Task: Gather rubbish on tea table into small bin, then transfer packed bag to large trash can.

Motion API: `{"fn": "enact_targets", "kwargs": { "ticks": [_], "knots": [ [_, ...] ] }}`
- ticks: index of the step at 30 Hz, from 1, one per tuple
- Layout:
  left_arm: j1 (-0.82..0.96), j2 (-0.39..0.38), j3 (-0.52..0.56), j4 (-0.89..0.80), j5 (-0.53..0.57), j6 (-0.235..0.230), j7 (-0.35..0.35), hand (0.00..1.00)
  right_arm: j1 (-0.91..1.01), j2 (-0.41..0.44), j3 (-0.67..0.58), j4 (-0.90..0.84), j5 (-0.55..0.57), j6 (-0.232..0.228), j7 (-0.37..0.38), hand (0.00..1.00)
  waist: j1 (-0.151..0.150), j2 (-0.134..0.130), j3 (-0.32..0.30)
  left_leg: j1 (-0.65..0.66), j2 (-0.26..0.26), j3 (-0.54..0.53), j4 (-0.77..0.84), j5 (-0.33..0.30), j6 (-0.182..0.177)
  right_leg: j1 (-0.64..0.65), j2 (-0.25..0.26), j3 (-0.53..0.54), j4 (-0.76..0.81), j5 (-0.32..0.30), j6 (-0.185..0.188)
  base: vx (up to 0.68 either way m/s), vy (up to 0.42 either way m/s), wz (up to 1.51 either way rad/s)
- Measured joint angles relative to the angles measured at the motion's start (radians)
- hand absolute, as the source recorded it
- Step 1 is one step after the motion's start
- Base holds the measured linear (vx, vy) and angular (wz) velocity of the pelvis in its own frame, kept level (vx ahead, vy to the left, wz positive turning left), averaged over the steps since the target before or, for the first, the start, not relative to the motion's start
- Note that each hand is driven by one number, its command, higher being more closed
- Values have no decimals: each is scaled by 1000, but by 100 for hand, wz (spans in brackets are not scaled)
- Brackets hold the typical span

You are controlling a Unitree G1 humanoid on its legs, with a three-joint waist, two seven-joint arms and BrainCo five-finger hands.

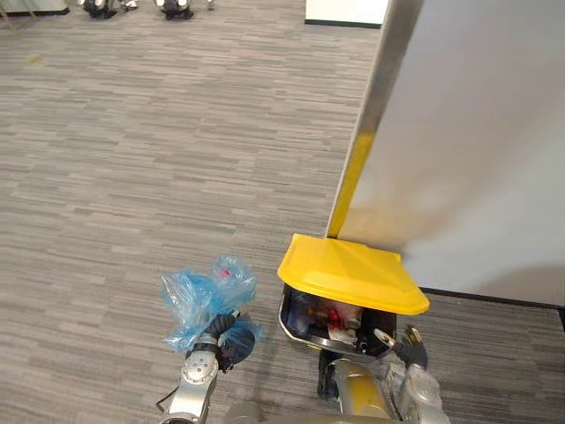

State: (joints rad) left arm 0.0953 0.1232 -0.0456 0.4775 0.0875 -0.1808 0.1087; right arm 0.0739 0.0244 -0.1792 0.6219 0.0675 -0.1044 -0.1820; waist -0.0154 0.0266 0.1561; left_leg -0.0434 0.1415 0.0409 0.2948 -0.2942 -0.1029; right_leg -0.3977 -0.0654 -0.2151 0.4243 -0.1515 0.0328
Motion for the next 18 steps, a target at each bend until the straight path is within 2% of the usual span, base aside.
{"fn": "enact_targets", "kwargs": {
  "ticks": [5, 10, 13, 14, 18],
  "knots": [
    [-8, 0, -39, -50, -10, -3, 3, 100, -117, -7, 145, -21, -2, -5, 8, 0, 25, 1, 53, -37, -1, -12, 26, 3, -5, -11, -5, -7, 5, -10, 3, -16, -5, 18],
    [-13, 1, -76, -91, -40, -25, 7, 100, -255, -25, 229, -48, -2, -7, -1, 0, 32, 2, 94, -47, -1, -31, 26, 7, -12, -10, -4, -9, 12, -15, 3, 21, -10, 15],
    [-19, 12, -109, -116, -61, -28, 7, 100, -368, -59, 237, -56, -23, -8, -30, 0, 36, 1, 114, -48, 0, -39, 23, 9, -14, -10, -4, 0, 18, -2, -17, 28, 3, 9],
    [-19, 18, -124, -129, -79, -42, 5, 100, -414, -89, 237, -56, -31, -8, -37, 0, 33, 2, 125, -51, -1, -42, 23, 9, -14, -9, 3, 59, 16, 1, -22, 1, 36, 14],
    [-23, 34, -147, -148, -97, -51, 2, 100, -462, -147, 236, -56, -32, -7, -47, 0, 33, 1, 127, -63, -2, -43, 28, 9, -14, -7, 12, 83, -11, 24, -56, -37, 38, 1]
  ]
}}
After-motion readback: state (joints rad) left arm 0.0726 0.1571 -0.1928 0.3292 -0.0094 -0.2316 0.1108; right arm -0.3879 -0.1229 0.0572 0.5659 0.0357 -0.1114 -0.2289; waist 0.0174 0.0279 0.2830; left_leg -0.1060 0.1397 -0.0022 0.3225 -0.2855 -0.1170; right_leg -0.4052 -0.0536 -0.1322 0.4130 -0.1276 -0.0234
